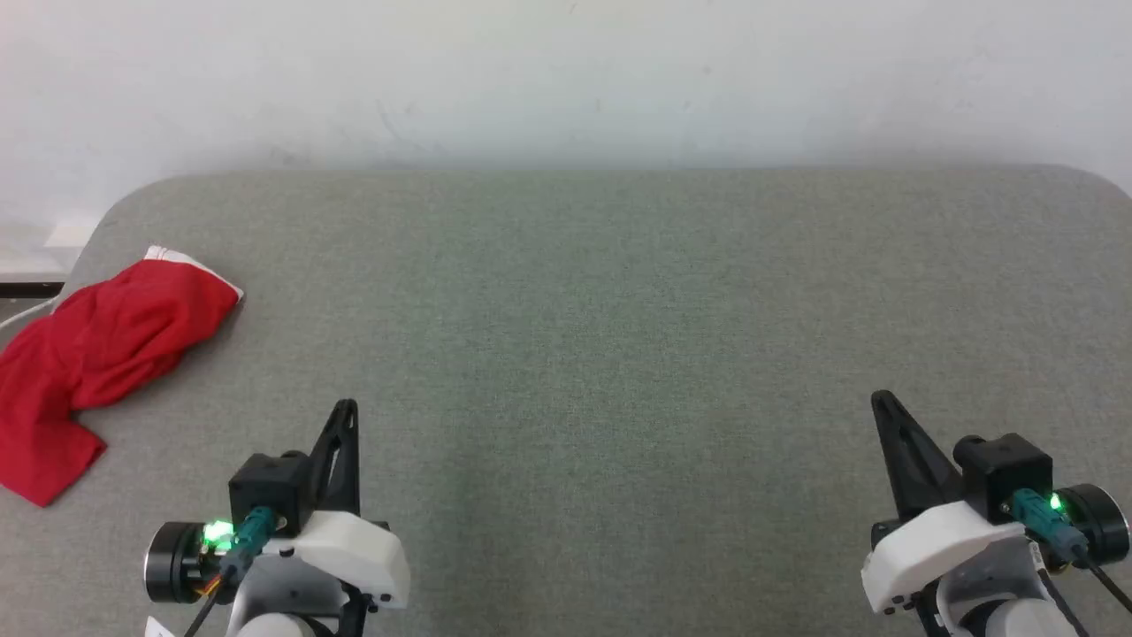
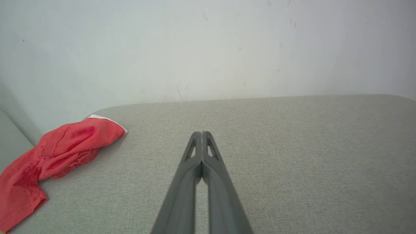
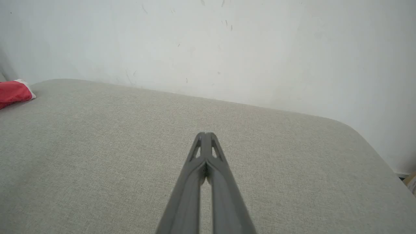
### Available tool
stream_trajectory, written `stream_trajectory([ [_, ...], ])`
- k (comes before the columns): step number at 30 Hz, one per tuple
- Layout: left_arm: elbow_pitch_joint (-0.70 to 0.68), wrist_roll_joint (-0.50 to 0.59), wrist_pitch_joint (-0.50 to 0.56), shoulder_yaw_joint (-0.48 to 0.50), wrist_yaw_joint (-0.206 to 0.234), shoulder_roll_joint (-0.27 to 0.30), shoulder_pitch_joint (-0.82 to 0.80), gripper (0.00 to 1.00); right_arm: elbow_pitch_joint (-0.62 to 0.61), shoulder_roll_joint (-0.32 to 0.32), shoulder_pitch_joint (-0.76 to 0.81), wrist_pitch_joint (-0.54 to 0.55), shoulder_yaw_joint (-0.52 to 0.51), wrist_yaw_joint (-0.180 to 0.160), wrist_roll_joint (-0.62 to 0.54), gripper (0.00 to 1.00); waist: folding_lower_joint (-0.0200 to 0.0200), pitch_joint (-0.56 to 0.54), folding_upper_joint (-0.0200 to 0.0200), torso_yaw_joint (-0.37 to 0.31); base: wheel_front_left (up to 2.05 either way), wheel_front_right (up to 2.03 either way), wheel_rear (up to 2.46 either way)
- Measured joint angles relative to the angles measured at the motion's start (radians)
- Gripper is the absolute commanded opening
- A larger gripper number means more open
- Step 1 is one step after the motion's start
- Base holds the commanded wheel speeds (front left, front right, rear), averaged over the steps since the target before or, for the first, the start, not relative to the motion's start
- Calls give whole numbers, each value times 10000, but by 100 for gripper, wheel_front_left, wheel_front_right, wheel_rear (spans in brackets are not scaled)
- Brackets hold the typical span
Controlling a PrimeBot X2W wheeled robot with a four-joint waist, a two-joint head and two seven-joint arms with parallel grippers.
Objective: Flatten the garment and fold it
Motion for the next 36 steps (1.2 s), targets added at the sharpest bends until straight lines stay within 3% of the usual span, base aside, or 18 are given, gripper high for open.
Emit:
stream_trajectory([
  [15,0,0,0,0,0,0,0,0,0,0,0,0,0,0,0,0,0,0,0,0,0,0,0],
  [16,0,0,0,0,0,0,0,100,0,0,0,0,0,0,0,100,0,0,0,0,0,0,0],
  [36,282,-121,-270,-196,105,4,-26,100,77,-6,14,-192,-33,2,52,100,0,12,0,369,0,0,0],
])
